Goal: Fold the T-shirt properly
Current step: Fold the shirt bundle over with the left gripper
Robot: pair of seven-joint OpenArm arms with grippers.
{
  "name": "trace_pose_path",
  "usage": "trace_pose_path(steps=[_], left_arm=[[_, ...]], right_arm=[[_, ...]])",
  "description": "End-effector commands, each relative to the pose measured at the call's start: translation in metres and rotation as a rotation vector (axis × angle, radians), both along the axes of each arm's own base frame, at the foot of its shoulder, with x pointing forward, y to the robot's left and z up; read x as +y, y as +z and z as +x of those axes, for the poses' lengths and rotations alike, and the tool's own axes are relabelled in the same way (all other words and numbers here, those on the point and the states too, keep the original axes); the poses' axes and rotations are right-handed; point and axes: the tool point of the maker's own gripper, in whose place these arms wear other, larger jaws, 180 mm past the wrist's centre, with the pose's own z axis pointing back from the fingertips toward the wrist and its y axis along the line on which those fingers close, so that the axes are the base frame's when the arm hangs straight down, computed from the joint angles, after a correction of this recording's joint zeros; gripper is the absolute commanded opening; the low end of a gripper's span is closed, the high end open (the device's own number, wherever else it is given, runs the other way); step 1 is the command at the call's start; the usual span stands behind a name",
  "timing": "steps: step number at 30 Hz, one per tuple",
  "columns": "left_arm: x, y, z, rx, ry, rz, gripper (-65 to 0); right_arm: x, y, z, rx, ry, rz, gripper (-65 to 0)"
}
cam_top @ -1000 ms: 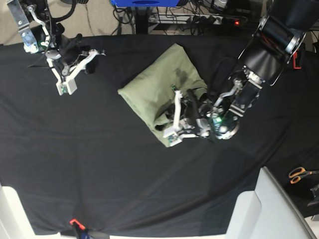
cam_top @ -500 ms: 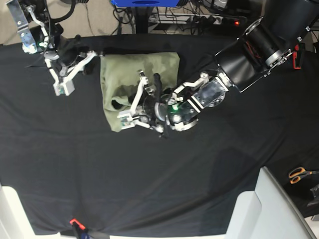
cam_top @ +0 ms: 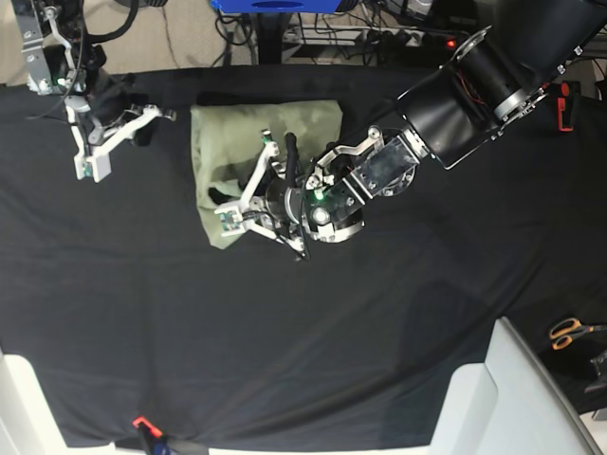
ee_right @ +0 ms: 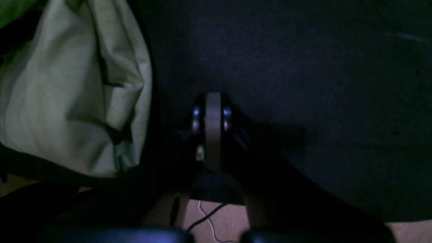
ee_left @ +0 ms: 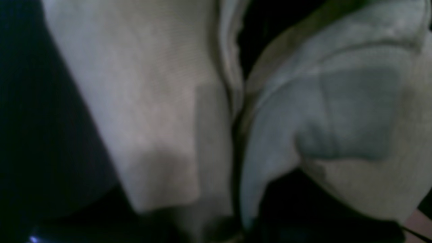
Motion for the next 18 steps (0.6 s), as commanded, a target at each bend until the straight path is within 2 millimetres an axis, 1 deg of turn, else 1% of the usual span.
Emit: trace_pose_path(steps=[1,2,5,7,9,11,13,14,16,18], left_arm=[[-0.007,0.016,0.015,-0.040,-0.008,-0.022,-63.0],[-0.008,0.019,0.018,-0.051,-0.012,-0.024,-54.8],[-0.008,0.023,0.023,-0.064,-0.013,-0.024,-33.9],[-0.008,0.027,0.029,-0.077,-0.013,-0.022,-22.7],[-0.008,0.031,0.033,-0.087,-0.013,-0.024,-14.8],[-0.012,0.041,0.042,-0.111,-0.018,-0.036,-9.7],[-0.017,0.056,0.049,-0.147,-0.030,-0.058,-7.6],[-0.018,0.067,0.057,-0.170,-0.022,-0.066,-7.4],[-0.010,0.090,0.077,-0.206,0.046,-0.082,-7.4],[-0.005,0.124,0.094,-0.263,0.106,-0.125,-7.6]], right_arm=[[-0.001,0.007,0.006,-0.031,0.004,0.002,-65.0],[0.000,0.007,0.006,-0.031,0.004,0.004,-65.0],[0.000,0.007,0.006,-0.031,0.004,0.004,-65.0],[0.000,0.007,0.006,-0.031,0.006,0.005,-65.0],[0.000,0.007,0.006,-0.031,0.006,0.005,-65.0],[0.000,0.006,0.005,-0.030,0.006,0.005,-65.0],[0.000,0.006,0.005,-0.030,0.006,0.005,-65.0],[0.000,0.007,0.006,-0.031,0.006,0.005,-65.0],[0.000,0.008,0.008,-0.036,0.007,0.005,-65.0],[0.001,0.008,0.008,-0.037,0.007,0.006,-65.0]])
